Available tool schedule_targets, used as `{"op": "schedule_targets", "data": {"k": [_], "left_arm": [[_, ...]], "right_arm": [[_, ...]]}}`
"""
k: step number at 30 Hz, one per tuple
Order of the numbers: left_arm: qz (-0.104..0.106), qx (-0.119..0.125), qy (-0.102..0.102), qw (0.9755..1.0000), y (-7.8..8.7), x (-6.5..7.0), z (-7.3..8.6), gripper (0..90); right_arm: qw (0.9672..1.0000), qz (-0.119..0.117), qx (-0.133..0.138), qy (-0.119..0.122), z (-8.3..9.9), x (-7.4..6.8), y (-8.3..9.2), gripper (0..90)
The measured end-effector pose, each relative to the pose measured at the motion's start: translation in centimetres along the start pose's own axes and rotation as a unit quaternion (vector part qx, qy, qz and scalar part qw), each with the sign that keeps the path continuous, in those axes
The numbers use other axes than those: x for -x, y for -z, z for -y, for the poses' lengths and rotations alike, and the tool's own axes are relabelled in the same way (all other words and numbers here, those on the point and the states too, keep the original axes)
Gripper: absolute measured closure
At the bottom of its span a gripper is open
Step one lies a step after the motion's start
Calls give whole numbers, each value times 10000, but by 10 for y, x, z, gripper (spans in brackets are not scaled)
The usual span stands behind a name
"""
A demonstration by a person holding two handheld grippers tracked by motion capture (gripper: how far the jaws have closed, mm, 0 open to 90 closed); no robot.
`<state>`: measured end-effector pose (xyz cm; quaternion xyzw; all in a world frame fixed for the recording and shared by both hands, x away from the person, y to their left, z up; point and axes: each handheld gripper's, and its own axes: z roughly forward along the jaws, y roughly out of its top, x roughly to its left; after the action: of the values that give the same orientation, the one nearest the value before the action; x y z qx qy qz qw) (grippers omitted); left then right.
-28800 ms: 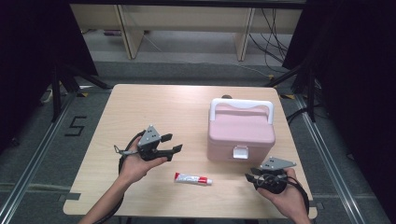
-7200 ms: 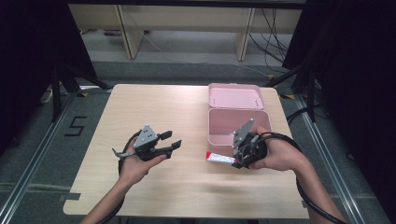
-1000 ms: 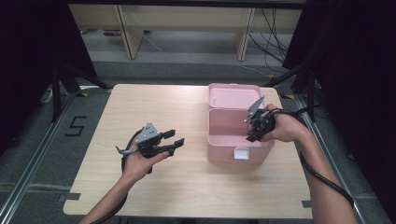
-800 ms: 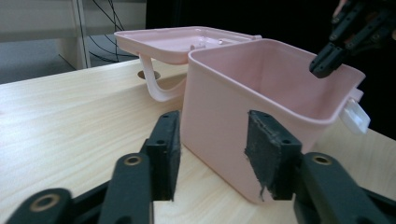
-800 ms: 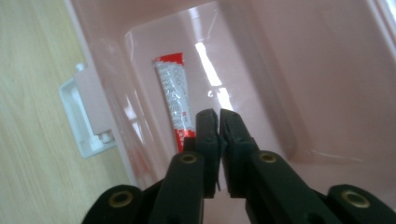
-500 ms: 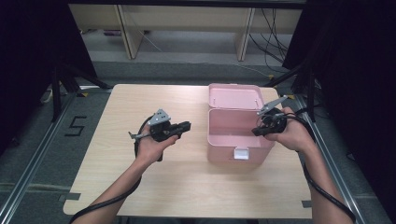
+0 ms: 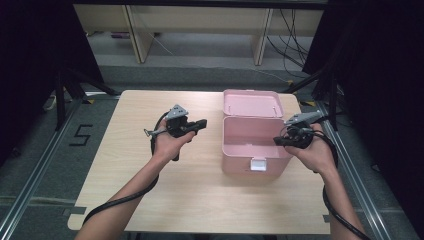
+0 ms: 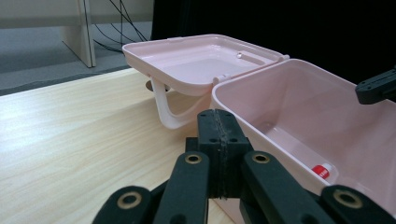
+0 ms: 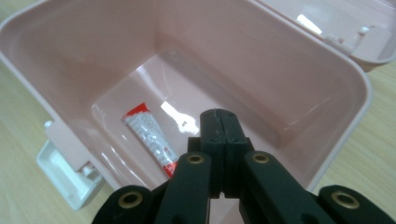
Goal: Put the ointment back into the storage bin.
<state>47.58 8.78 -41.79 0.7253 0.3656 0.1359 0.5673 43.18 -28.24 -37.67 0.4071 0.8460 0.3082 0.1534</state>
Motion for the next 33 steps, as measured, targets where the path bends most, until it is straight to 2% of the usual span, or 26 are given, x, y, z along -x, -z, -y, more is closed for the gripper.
{"op": "schedule_targets", "data": {"k": [2,3,4,5,6,7,8,9,10,12,13,14,15,16,17,19,20,21,22,24,25,26,29,30,32,33], "left_arm": [[-37,23,-6,10000,-1,-1,0,896],[-34,44,8,10000,-1,-2,0,896],[-45,47,37,10000,-1,-2,0,896],[-45,51,52,10000,-2,-2,0,892],[-55,54,98,9999,-2,-2,0,861],[-55,54,98,9999,-2,-2,0,841],[-19,32,118,9999,-2,0,0,841],[2,44,145,9999,-2,2,1,819],[47,54,181,9998,-1,5,1,802],[150,32,251,9996,0,11,3,734],[175,34,257,9995,1,14,4,734],[234,29,292,9993,3,21,5,690],[234,29,292,9993,3,21,5,677],[287,51,362,9989,5,25,6,677],[317,63,365,9988,6,30,6,663],[382,128,270,9988,9,39,8,648],[406,150,181,9989,11,44,9,692],[484,166,-33,9987,13,53,12,719],[484,166,-33,9987,13,53,12,741],[558,144,-171,9982,15,65,18,766],[605,142,-212,9978,15,70,20,799],[660,134,-249,9974,15,74,22,799],[834,128,-300,9960,13,84,26,827],[836,83,-329,9959,12,86,27,852],[849,64,-331,9958,9,88,29,863],[856,36,-364,9957,8,88,29,880]], "right_arm": [[9996,14,93,-250,2,0,2,900],[9996,14,93,-250,2,0,2,900],[9998,65,196,-70,3,2,0,900],[9996,22,282,-56,3,3,-1,900],[9996,39,198,-198,2,4,2,900],[9996,39,198,-198,2,4,2,900],[9992,142,322,-180,2,5,1,900],[9990,141,289,-296,1,7,2,900],[9988,164,342,-318,1,9,2,900],[9972,234,347,-616,-3,16,7,900],[9972,234,347,-616,-3,16,7,900],[9966,322,431,-621,-6,21,7,900],[9966,322,431,-621,-6,21,7,900],[9966,340,330,-681,-7,23,10,900],[9953,377,340,-825,-10,24,11,900],[9946,386,364,-890,-12,28,11,900],[9922,469,519,-1033,-16,34,10,900],[9924,504,527,-988,-16,37,9,900],[9898,567,519,-1199,-19,37,9,900],[9900,620,523,-1157,-21,41,7,900],[9878,735,526,-1266,-26,49,4,900],[9878,735,526,-1266,-26,49,4,900],[9842,821,485,-1491,-35,58,-2,900],[9824,956,420,-1547,-40,65,-5,892],[9824,1006,399,-1520,-41,68,-6,888],[9810,1014,372,-1611,-45,72,-7,886]]}}
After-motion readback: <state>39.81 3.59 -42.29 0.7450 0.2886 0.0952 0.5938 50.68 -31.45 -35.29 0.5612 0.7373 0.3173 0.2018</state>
